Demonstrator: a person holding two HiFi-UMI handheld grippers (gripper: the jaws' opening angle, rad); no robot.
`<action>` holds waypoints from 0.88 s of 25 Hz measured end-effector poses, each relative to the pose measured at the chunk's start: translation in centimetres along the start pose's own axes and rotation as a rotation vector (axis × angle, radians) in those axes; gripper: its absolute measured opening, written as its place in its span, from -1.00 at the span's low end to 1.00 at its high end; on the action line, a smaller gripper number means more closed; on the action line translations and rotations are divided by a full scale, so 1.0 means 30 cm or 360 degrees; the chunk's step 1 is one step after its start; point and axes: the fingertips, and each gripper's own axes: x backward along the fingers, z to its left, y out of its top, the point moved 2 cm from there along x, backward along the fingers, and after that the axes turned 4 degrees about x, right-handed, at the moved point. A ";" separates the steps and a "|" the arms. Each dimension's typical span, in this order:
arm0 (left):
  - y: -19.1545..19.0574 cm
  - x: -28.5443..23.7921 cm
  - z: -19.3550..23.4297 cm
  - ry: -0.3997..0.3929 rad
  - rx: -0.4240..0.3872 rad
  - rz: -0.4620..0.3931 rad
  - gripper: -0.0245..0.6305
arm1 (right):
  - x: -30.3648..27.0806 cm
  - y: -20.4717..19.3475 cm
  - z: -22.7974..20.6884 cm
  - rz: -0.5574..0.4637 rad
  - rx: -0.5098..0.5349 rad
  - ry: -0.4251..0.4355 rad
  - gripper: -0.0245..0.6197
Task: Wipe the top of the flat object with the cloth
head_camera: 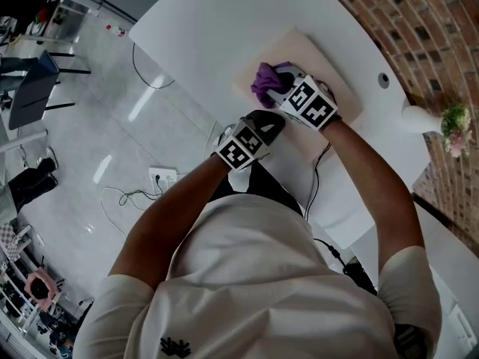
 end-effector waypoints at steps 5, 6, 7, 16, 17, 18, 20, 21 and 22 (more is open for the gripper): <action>-0.017 -0.001 0.001 -0.0008 0.0024 0.0007 -0.85 | 0.040 -0.066 -0.134 0.0020 -0.0078 -0.0119 -0.57; -0.013 0.000 0.002 -0.0005 0.0019 0.0007 -0.85 | 0.050 -0.082 -0.165 0.0025 -0.0101 -0.0147 -0.57; -0.011 -0.001 0.003 -0.0004 0.0017 0.0008 -0.85 | 0.061 -0.096 -0.197 0.0030 -0.0124 -0.0176 -0.57; -0.027 -0.015 0.000 -0.0005 0.0041 0.0012 -0.85 | 0.146 -0.196 -0.438 0.0078 -0.0276 -0.0416 -0.57; -0.028 -0.016 0.001 -0.0004 0.0042 0.0011 -0.85 | 0.149 -0.204 -0.453 0.0082 -0.0289 -0.0430 -0.57; -0.027 -0.017 0.003 -0.0004 0.0042 0.0010 -0.85 | 0.151 -0.210 -0.468 0.0085 -0.0303 -0.0443 -0.57; -0.019 -0.016 0.004 -0.0007 0.0039 0.0003 -0.85 | 0.157 -0.216 -0.493 0.0091 -0.0327 -0.0471 -0.57; -0.013 -0.013 0.004 -0.0008 0.0032 -0.0007 -0.85 | 0.160 -0.214 -0.499 0.0092 -0.0334 -0.0484 -0.57; -0.010 -0.010 0.004 -0.0008 0.0029 -0.0012 -0.85 | 0.164 -0.208 -0.500 0.0091 -0.0337 -0.0494 -0.57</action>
